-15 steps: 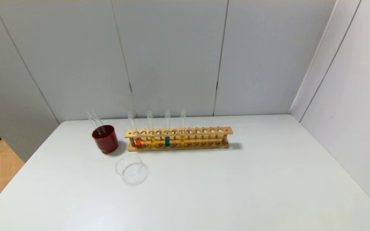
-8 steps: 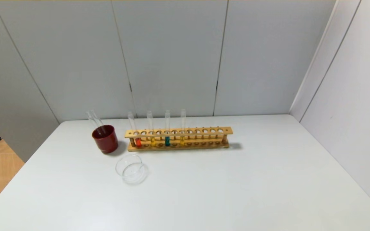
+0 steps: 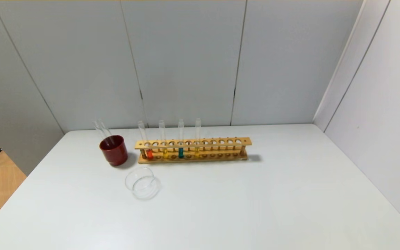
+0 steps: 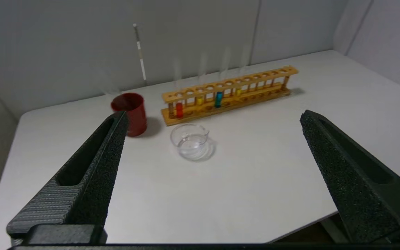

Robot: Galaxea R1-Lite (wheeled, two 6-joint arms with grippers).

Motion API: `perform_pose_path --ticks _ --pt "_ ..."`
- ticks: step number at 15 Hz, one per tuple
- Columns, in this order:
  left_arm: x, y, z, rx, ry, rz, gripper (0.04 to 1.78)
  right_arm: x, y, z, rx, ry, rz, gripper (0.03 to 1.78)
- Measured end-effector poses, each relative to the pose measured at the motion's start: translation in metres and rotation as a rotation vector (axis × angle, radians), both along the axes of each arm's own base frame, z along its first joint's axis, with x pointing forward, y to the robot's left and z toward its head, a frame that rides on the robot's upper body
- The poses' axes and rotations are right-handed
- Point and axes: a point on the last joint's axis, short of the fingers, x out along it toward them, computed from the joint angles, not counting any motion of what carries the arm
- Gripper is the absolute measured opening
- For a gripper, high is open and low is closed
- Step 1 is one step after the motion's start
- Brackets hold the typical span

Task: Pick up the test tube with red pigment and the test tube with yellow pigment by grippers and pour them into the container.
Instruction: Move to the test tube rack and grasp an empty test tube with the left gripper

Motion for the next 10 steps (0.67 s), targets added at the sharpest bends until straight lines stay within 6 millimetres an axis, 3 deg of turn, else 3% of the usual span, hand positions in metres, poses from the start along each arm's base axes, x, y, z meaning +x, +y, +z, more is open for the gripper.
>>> perform_pose_path --ticks 5,10 --pt "0.074 -0.020 0.036 0.013 0.059 -0.143 1.75 0.000 0.000 0.000 0.000 0.000 -0.001 1.75" --pt "0.148 -0.045 0.033 0.027 0.113 -0.160 1.75 0.000 0.000 0.000 0.000 0.000 -0.001 1.75"
